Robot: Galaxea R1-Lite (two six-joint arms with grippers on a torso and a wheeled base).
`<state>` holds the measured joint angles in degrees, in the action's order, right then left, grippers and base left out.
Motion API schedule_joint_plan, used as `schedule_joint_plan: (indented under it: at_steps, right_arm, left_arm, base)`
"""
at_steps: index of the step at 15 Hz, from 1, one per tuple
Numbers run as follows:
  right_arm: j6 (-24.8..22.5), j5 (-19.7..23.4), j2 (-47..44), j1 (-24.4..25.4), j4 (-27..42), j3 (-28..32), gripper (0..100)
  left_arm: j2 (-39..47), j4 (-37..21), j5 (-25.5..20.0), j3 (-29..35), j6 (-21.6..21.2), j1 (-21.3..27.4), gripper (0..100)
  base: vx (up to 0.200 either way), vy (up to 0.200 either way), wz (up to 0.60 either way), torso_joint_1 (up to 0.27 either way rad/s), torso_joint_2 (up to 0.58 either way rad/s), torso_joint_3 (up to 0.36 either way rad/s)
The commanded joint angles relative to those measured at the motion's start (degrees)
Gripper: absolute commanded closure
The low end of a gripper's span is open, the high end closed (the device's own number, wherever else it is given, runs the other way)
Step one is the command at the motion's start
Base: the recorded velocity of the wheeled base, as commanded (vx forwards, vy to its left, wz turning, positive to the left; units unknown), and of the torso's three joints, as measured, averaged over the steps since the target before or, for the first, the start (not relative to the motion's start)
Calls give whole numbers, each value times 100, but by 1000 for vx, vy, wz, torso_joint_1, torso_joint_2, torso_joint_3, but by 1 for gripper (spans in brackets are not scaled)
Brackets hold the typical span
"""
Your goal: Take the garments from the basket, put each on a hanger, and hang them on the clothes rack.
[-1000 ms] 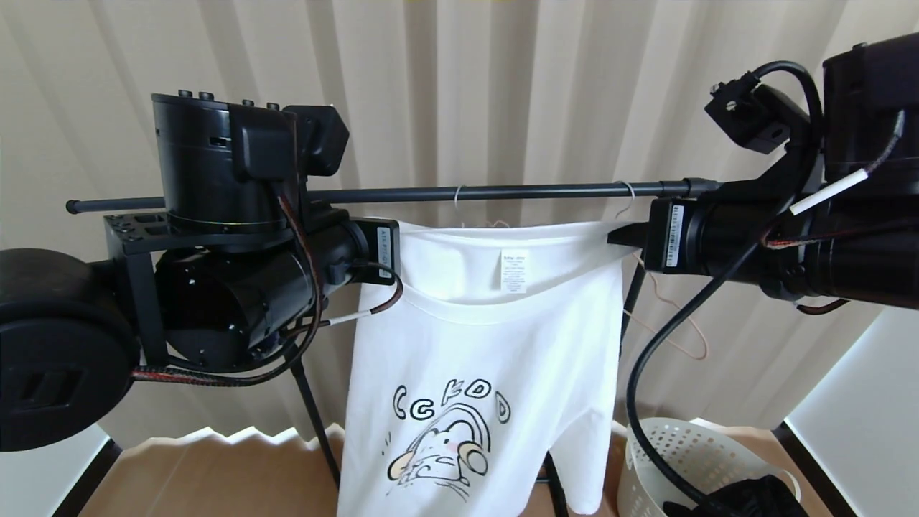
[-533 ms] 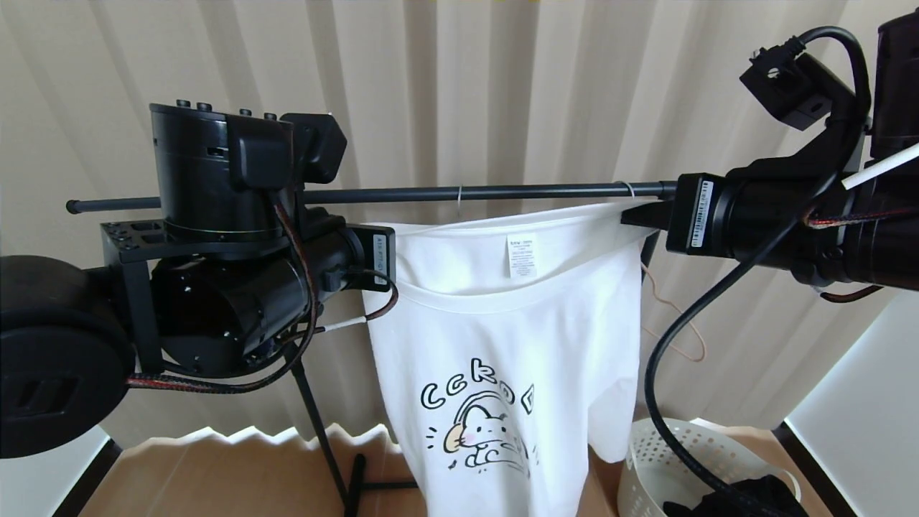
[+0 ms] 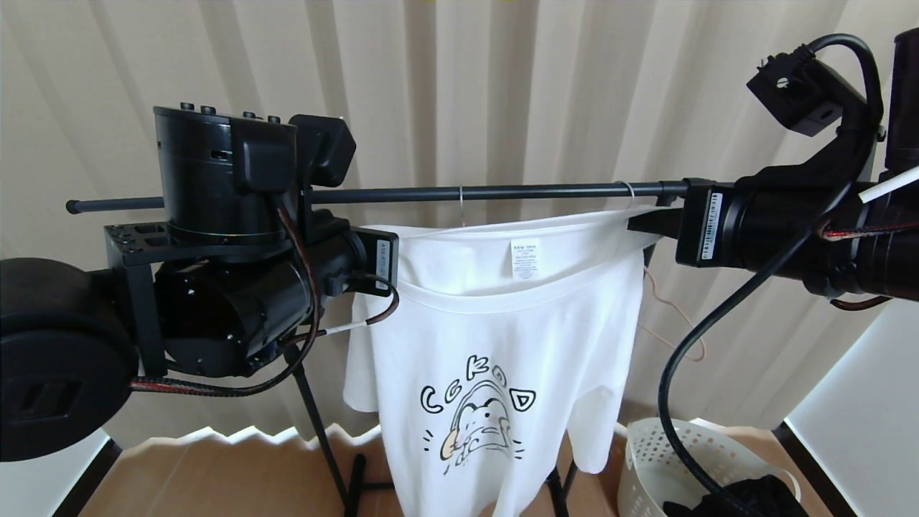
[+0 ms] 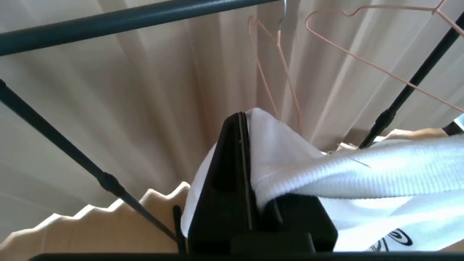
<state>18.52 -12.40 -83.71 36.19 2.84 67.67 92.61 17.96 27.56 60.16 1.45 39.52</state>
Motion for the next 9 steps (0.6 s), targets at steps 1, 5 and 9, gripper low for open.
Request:
schedule_joint_plan:
  at_steps: [1, 5, 9]
  right_arm:
    - [-182, -131, 4, 19, -82, -202, 100]
    - [-982, -448, 101, 547, -82, -878, 100]
    - [-1527, -430, 189, 1250, -117, -1476, 100]
  left_arm:
    - [134, 24, -5, 22, 4, -6, 100]
    - [723, 94, -23, 470, 75, -6, 100]
    - [1251, 235, -67, 1209, 83, -6, 100]
  base:
    - [0, 0, 0, 0, 0, 0]
    - [0, 0, 0, 0, 0, 0]
    - [0, 0, 0, 0, 0, 0]
